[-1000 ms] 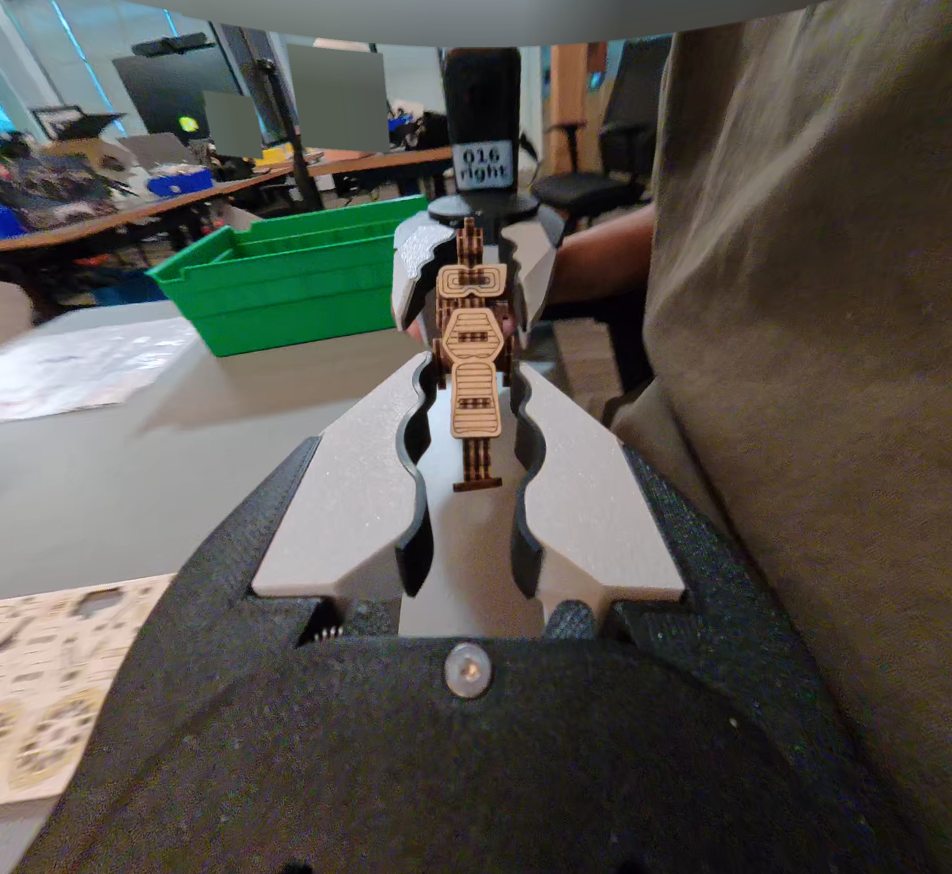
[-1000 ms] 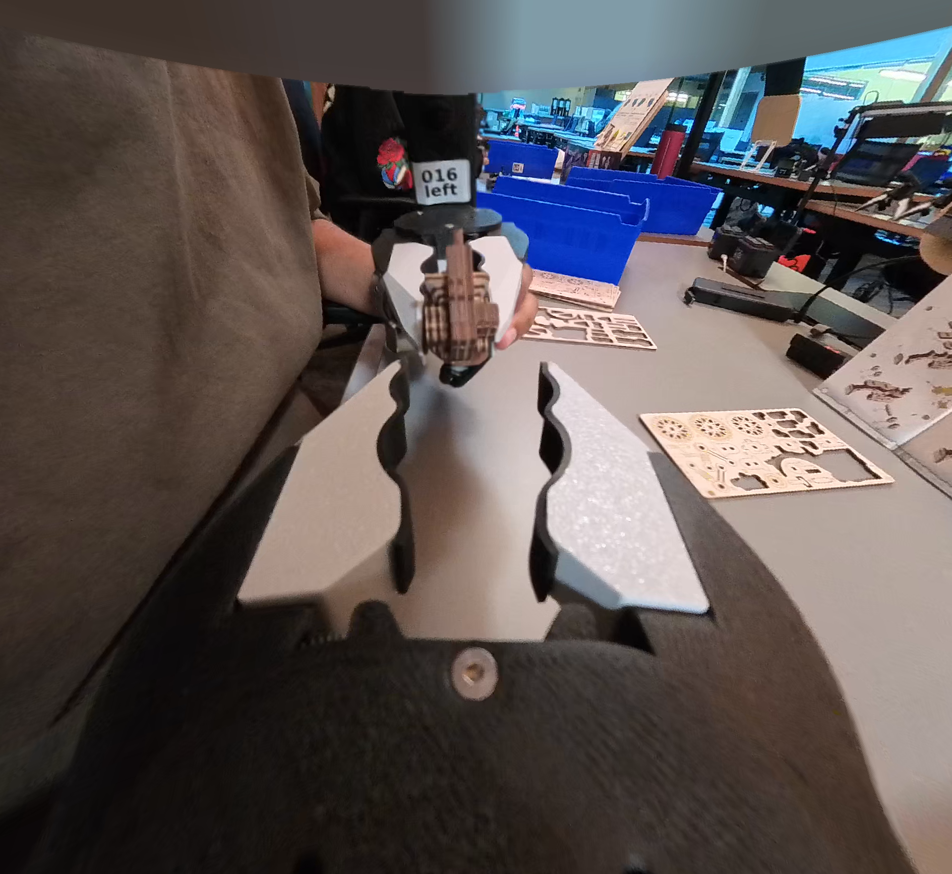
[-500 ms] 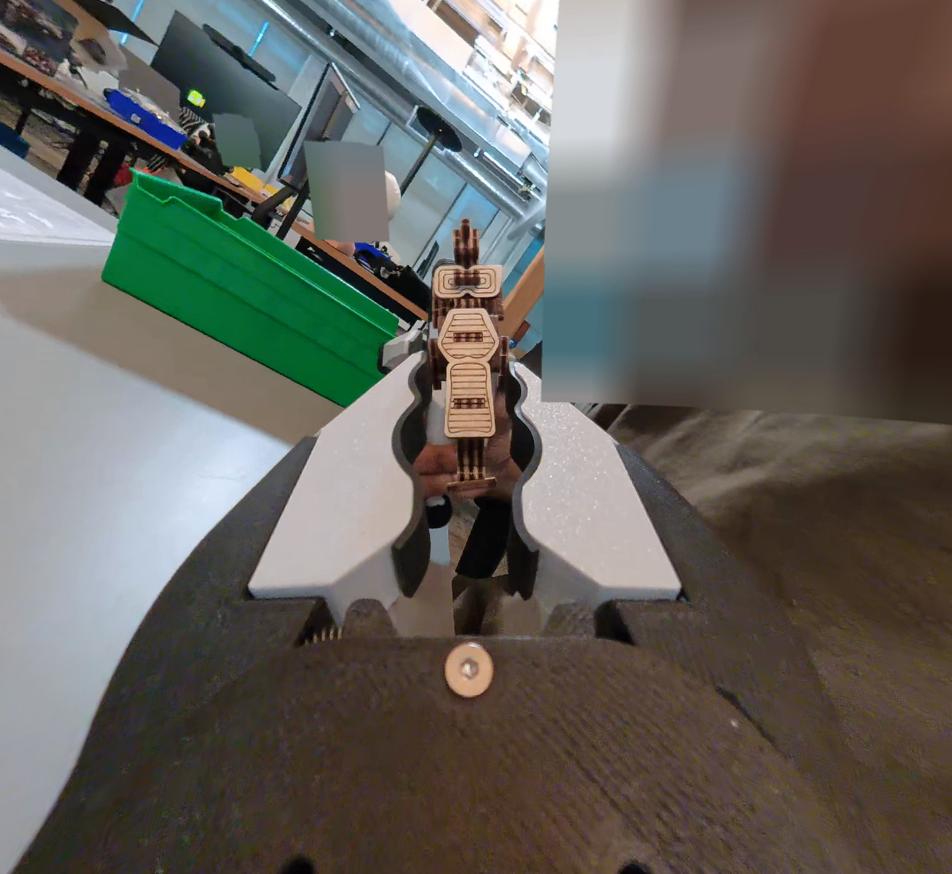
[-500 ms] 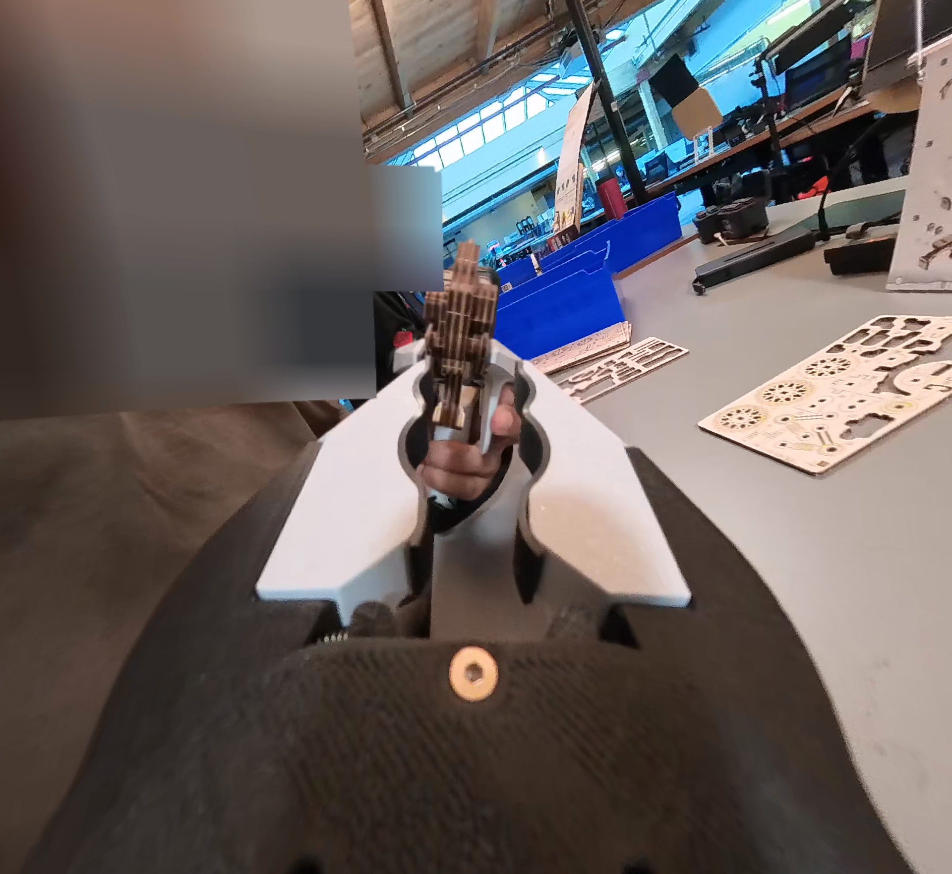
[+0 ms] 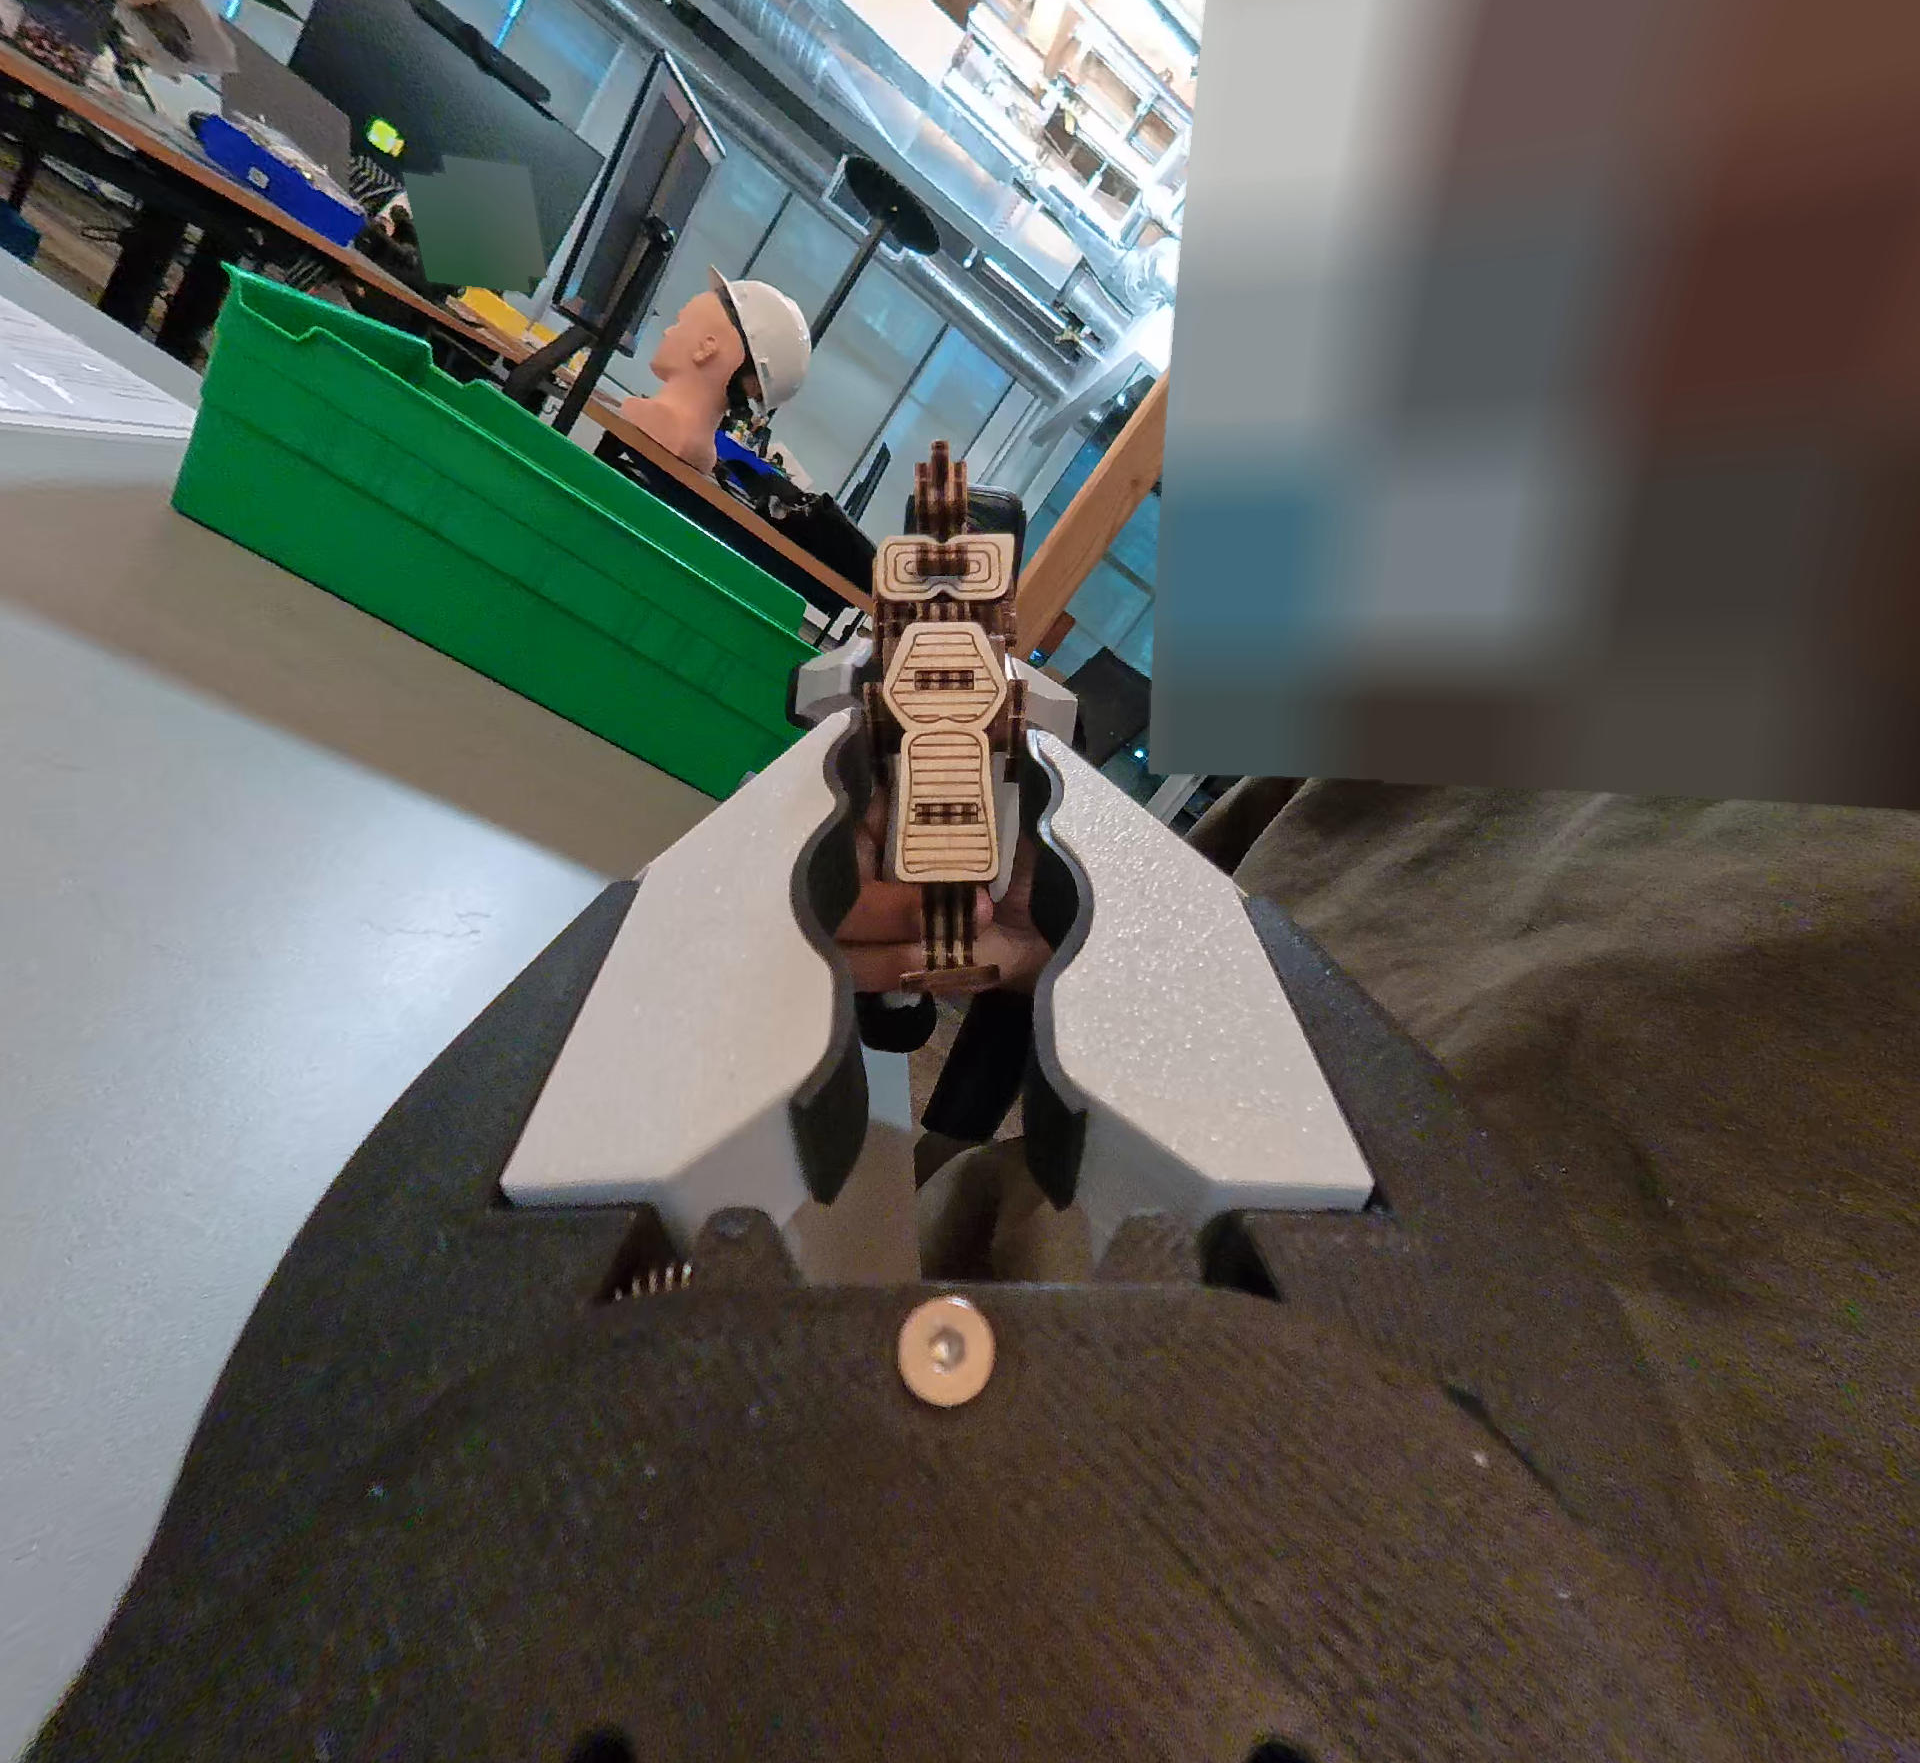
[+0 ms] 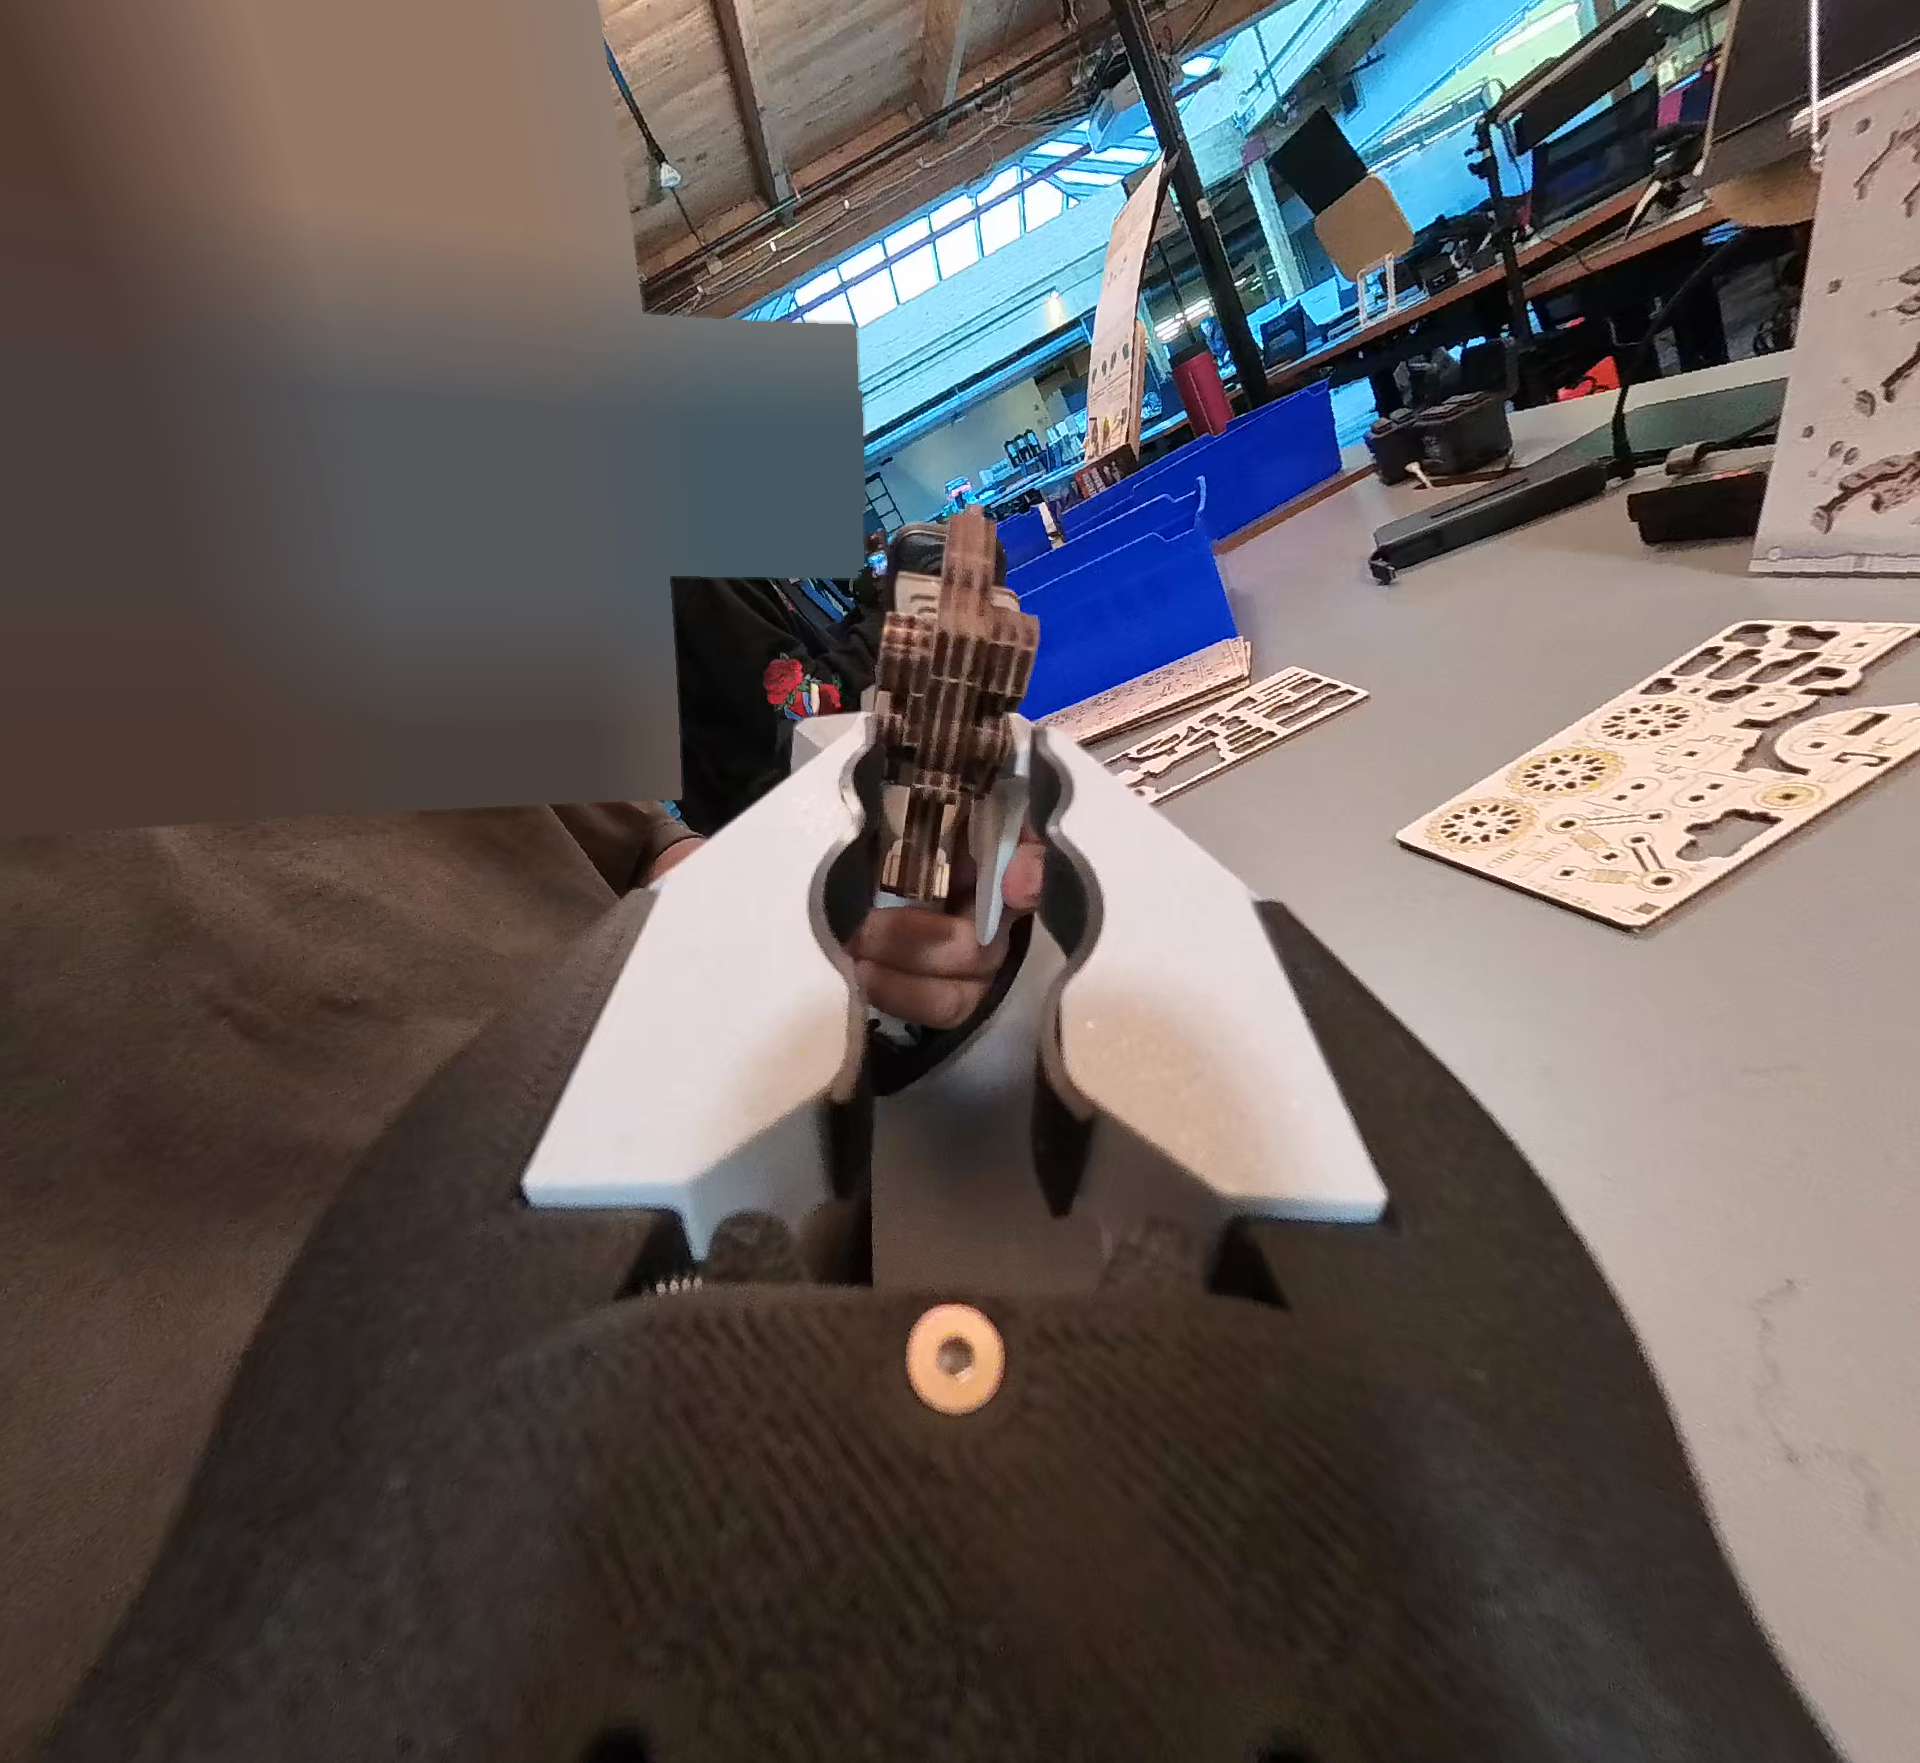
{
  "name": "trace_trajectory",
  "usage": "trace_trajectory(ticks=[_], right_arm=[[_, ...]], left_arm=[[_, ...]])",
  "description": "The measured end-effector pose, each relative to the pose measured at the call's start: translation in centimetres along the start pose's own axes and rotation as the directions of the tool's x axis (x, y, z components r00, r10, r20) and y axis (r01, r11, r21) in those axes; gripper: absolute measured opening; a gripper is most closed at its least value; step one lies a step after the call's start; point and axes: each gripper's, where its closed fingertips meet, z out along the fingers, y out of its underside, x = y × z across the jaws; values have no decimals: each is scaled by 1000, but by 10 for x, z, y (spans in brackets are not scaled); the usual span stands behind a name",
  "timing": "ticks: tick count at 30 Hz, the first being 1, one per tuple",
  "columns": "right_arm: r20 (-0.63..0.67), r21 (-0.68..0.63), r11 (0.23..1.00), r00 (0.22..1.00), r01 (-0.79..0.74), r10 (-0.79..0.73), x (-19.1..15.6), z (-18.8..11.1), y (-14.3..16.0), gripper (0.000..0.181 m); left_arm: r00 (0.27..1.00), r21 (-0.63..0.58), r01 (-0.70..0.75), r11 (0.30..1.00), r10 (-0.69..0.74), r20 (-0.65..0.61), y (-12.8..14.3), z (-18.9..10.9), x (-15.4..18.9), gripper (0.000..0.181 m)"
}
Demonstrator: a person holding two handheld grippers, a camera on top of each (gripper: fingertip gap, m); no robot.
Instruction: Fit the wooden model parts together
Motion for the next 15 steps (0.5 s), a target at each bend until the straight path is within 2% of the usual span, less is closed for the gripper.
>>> trace_trajectory(ticks=[15], right_arm=[[-6, -22, 999, 1000, -28, 28, 5, -1, 3, 19]], left_arm=[[999, -42, -12, 999, 13, 43, 6, 0, -8, 25]])
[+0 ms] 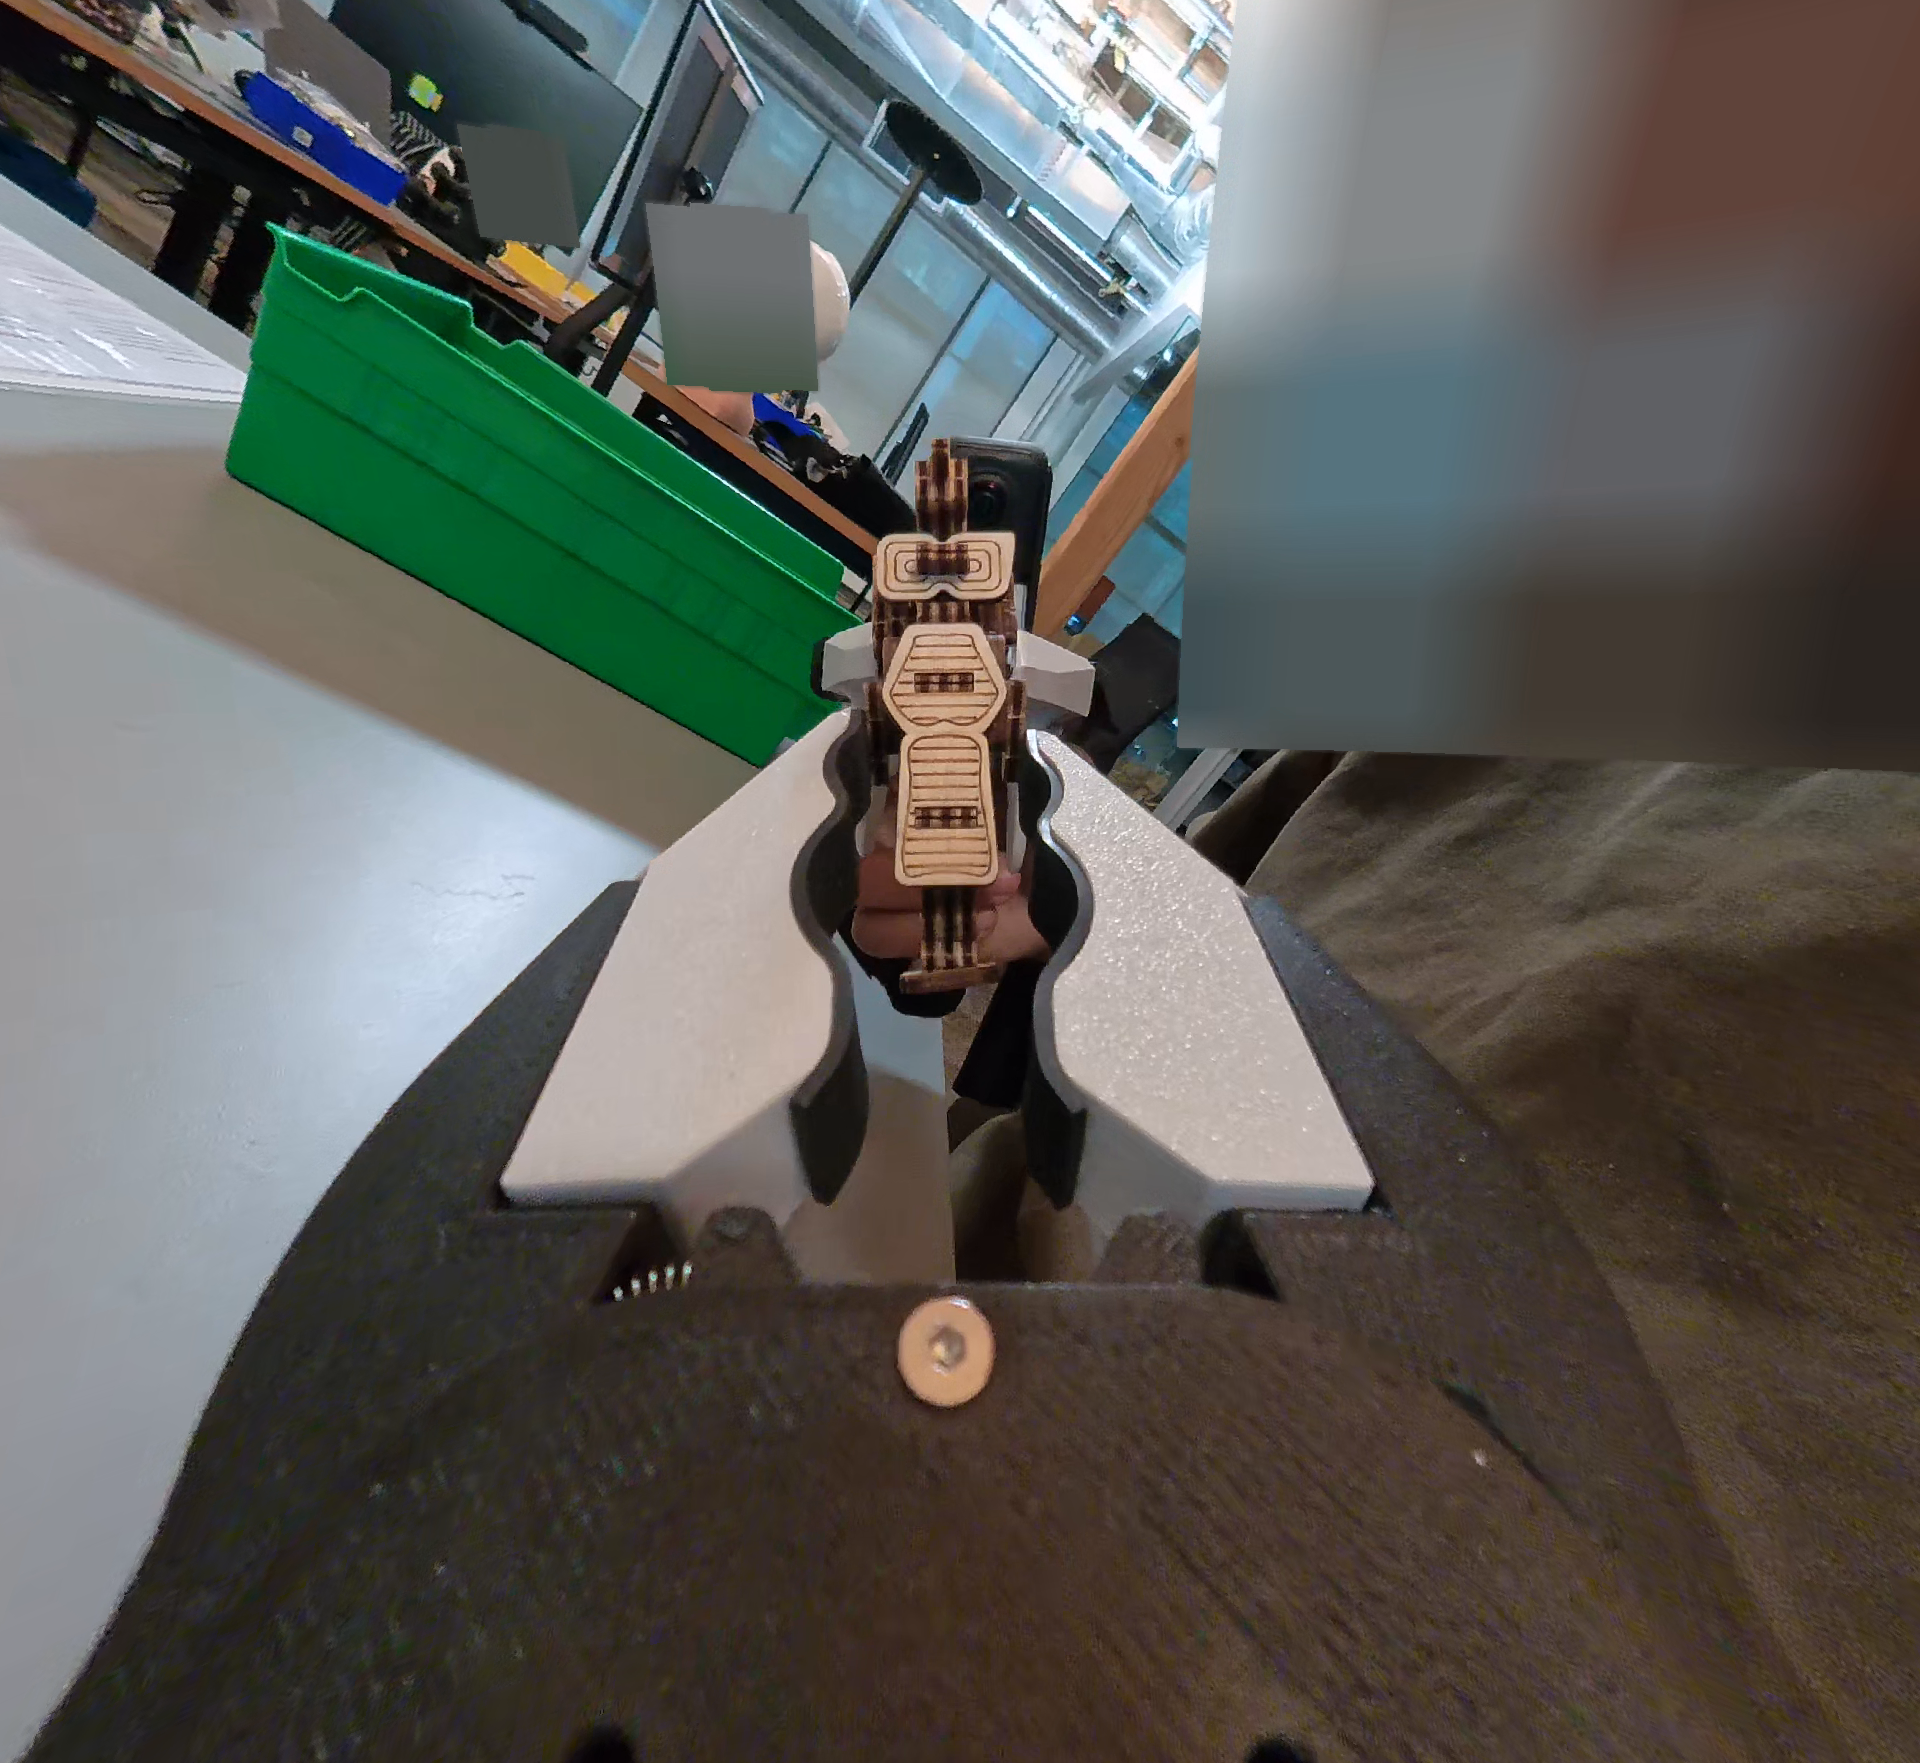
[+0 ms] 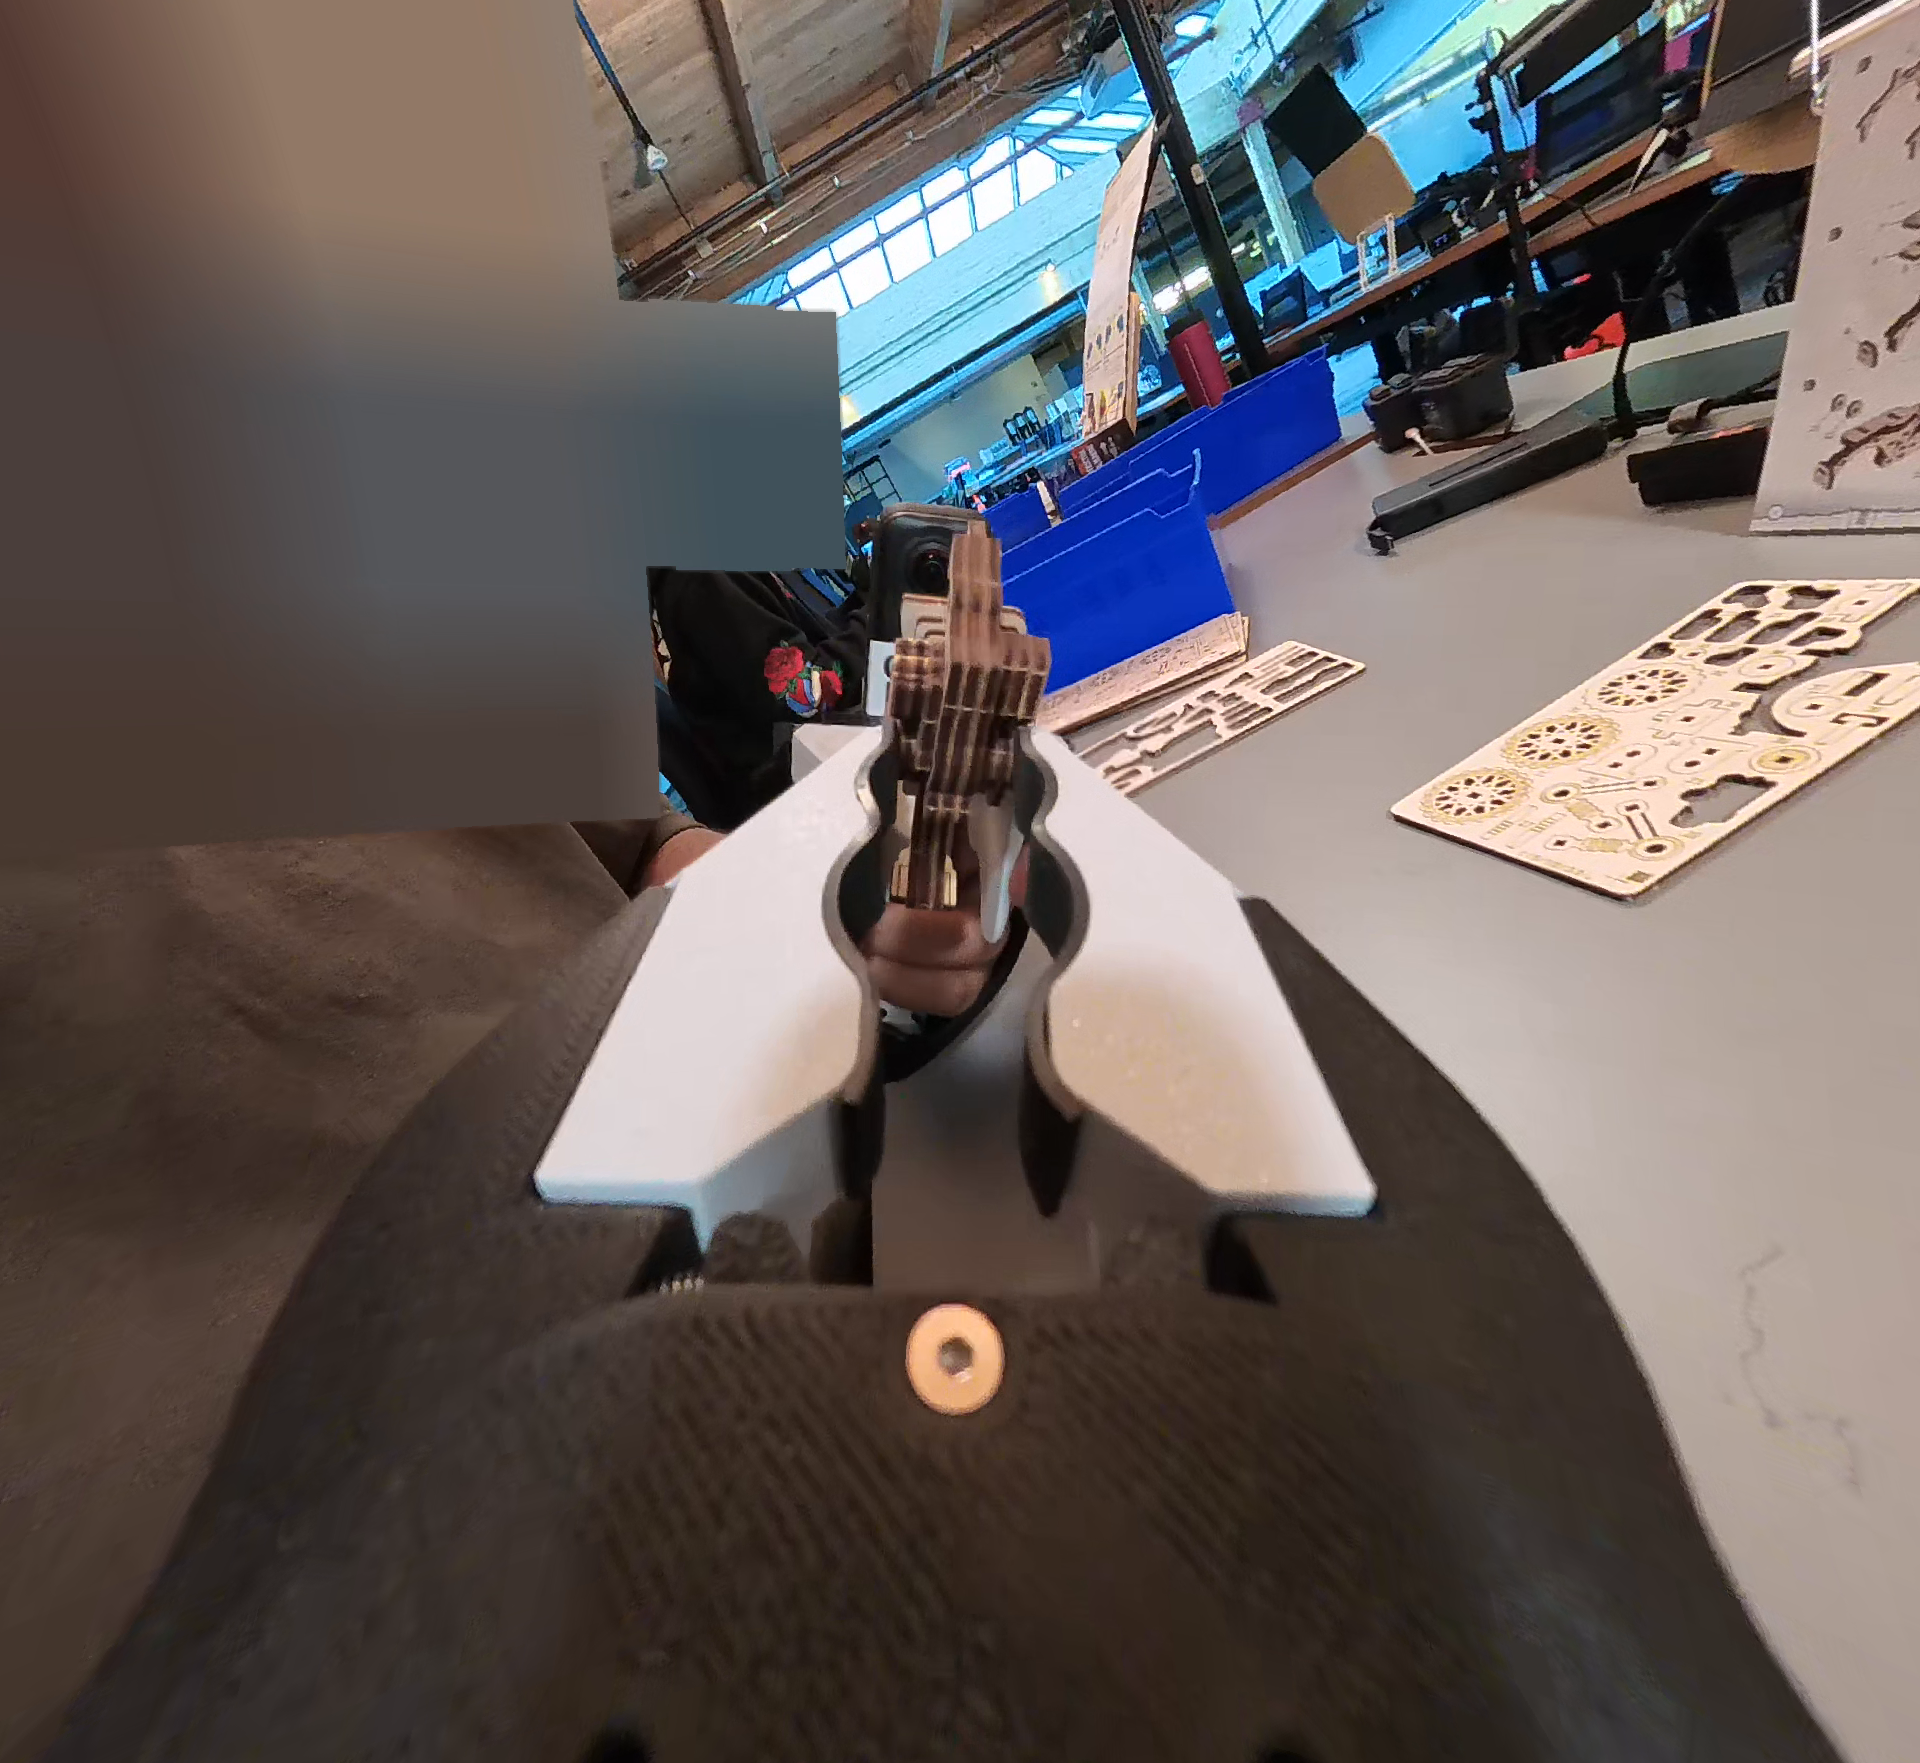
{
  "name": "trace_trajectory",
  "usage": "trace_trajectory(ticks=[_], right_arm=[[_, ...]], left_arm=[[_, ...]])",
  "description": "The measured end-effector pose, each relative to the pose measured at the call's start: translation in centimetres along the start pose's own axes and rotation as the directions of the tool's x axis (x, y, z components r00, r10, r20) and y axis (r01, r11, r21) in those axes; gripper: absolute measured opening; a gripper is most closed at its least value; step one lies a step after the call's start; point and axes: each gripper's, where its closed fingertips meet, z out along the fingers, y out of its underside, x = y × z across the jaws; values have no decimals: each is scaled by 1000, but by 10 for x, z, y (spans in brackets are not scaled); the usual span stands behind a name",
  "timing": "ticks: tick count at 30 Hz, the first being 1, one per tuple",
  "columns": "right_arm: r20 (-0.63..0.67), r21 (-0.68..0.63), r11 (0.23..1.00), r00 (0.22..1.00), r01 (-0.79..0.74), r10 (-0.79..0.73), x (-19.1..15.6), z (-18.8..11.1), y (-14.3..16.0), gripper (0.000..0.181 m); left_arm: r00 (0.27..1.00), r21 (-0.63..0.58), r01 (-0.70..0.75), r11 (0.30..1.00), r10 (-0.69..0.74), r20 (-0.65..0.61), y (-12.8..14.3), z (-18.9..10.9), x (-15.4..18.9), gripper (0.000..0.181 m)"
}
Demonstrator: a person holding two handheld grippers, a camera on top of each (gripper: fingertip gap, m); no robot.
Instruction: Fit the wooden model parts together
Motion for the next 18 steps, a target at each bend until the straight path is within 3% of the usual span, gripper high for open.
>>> trace_trajectory(ticks=[18], right_arm=[[-7, -69, 997, 999, 47, -47, -3, 1, 2, 19]], left_arm=[[1000, -18, -14, 1000, 14, -10, 2, 0, 3, 25]])
